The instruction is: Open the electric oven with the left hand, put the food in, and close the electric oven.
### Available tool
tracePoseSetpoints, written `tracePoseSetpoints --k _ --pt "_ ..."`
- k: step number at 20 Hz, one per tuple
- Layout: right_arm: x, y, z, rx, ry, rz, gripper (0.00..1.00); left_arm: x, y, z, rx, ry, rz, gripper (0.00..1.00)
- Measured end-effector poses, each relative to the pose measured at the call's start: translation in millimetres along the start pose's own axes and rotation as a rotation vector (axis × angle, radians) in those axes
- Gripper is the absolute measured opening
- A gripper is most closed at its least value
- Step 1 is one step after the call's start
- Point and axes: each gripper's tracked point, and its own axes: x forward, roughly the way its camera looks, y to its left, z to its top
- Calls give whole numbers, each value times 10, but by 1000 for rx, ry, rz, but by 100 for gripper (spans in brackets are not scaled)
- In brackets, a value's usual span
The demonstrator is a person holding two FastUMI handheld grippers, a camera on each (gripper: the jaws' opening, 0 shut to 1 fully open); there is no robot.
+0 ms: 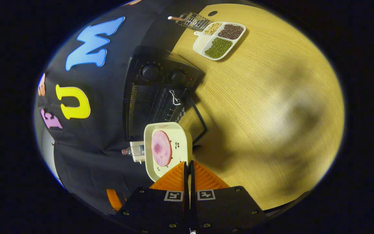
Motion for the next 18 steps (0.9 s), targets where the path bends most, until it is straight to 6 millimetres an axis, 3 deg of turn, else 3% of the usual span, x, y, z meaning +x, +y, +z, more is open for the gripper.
tracePoseSetpoints --k 1,3,5,8,10,11,14,18 --pt "73 55 52 24 -25 3 2 53 77 -10 -3 3 2 91" --pt "232 123 131 78 -58 -7 1 171 190 -40 -9 6 3 100" --pt "373 172 187 128 -82 -12 1 235 308 -27 -3 7 1 91" --pt "619 289 282 220 -132 11 1 365 491 -74 11 13 -4 91" --pt "778 368 317 271 -157 21 1 466 620 -122 13 20 -4 100" --pt "852 396 345 285 -172 22 1 500 688 -149 15 26 0 91" --pt "1064 512 429 314 -215 33 1 562 850 -213 13 45 9 100" --pt "1284 648 581 350 -273 42 1 599 1027 -310 18 68 35 100"
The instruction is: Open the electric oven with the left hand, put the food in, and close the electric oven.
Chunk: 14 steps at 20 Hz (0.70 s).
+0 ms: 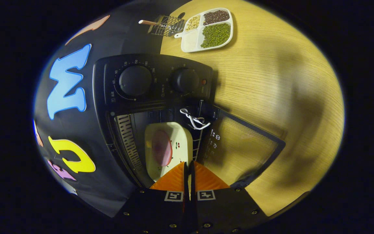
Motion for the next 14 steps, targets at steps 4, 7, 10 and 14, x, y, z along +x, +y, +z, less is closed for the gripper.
tracePoseSetpoints --k 4,7,10,14 --pt "178 114 123 1 -59 5 1 -20 107 -66 -7 19 25 100" --pt "285 178 149 6 -54 16 4 -22 147 -125 -17 31 42 95" --pt "289 259 103 -4 -12 65 10 -49 88 -123 -17 37 40 100" --pt "94 323 19 -68 48 120 64 -87 -110 -126 6 32 9 95"
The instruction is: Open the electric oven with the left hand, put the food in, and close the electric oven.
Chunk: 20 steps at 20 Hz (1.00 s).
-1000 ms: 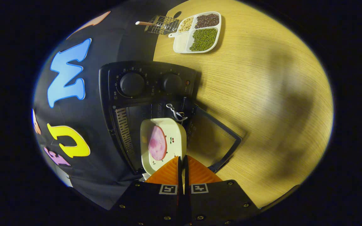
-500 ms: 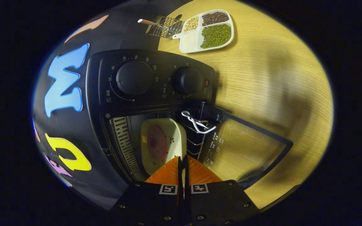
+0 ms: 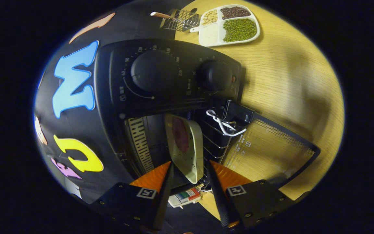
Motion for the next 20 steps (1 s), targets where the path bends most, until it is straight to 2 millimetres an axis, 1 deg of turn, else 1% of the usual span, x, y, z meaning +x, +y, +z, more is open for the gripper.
tracePoseSetpoints --k 1,2,4,6,7,8,11,12,14,15,16,19,20 --pt "-40 27 -48 -33 7 13 82 -12 -72 -1 4 -1 -13 91" --pt "-151 45 -6 -68 8 19 99 -20 -153 4 7 -4 -27 91" --pt "-318 47 1 -158 0 23 97 -47 -346 -15 10 -2 -56 100" --pt "-530 21 -25 -245 12 25 97 -75 -556 -86 5 10 -87 100" --pt "-640 0 -27 -290 16 25 89 -100 -671 -123 2 15 -107 100" --pt "-756 -26 -19 -339 16 22 97 -130 -788 -162 3 23 -127 98" --pt "-1076 -134 41 -467 5 21 98 -230 -1101 -307 19 52 -178 93" --pt "-1175 -166 72 -501 -2 22 98 -263 -1208 -357 15 64 -194 90" --pt "-1400 -210 163 -559 -27 28 97 -321 -1394 -486 6 92 -221 90" --pt "-1499 -236 218 -593 -42 28 97 -348 -1494 -564 5 108 -234 100" --pt "-1607 -259 268 -629 -59 28 98 -376 -1584 -625 5 125 -248 91" --pt "-1924 -351 434 -758 -105 13 98 -455 -1846 -884 9 190 -297 100" --pt "-2042 -384 501 -808 -129 1 98 -469 -1925 -987 9 214 -311 95"
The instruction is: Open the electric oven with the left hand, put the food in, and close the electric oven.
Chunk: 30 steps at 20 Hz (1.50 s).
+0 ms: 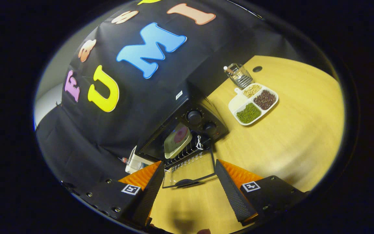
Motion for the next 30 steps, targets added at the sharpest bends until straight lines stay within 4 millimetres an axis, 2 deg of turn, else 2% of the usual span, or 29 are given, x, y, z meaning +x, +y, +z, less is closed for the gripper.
tracePoseSetpoints --k 1,2,3,7,8,9,10,12,13,16,18,20,21,22,25,27,29,30 --pt "-111 -60 49 -52 -23 -10 97 51 -77 -99 -3 25 -14 100" --pt "-207 -125 99 -105 -49 -25 98 112 -144 -192 -7 52 -26 100" --pt "-307 -187 147 -161 -73 -40 98 171 -215 -303 -12 85 -41 91" --pt "-677 -340 312 -353 -154 -99 98 406 -417 -638 -78 189 -76 96" --pt "-756 -361 368 -388 -178 -115 98 468 -437 -705 -93 211 -74 100" --pt "-839 -390 433 -429 -205 -137 98 510 -435 -776 -105 229 -68 92" --pt "-936 -410 479 -477 -233 -161 98 558 -429 -838 -113 250 -62 96" --pt "-1137 -332 628 -580 -311 -192 98 674 -387 -996 -114 293 -43 92" --pt "-1221 -287 697 -629 -348 -208 98 727 -367 -1066 -108 307 -35 93" --pt "-1385 -234 759 -739 -398 -245 98 864 -300 -1175 -76 330 -15 95" --pt "-1397 -184 762 -759 -395 -260 98 982 -262 -1148 -27 302 -5 99" --pt "-1381 -164 753 -783 -392 -280 98 1084 -203 -1134 29 286 31 95" --pt "-1367 -132 740 -797 -388 -281 98 1093 -215 -1134 33 275 39 99" --pt "-1368 -125 724 -806 -387 -282 97 1115 -214 -1112 40 261 45 93" --pt "-1325 -54 684 -810 -380 -269 98 1033 -223 -1024 53 220 48 95" --pt "-1293 -25 672 -809 -380 -260 98 964 -224 -884 65 179 46 92" --pt "-1207 41 641 -808 -375 -245 98 918 -223 -732 51 154 40 95" --pt "-1180 48 605 -809 -369 -240 98 916 -218 -634 41 142 35 91"
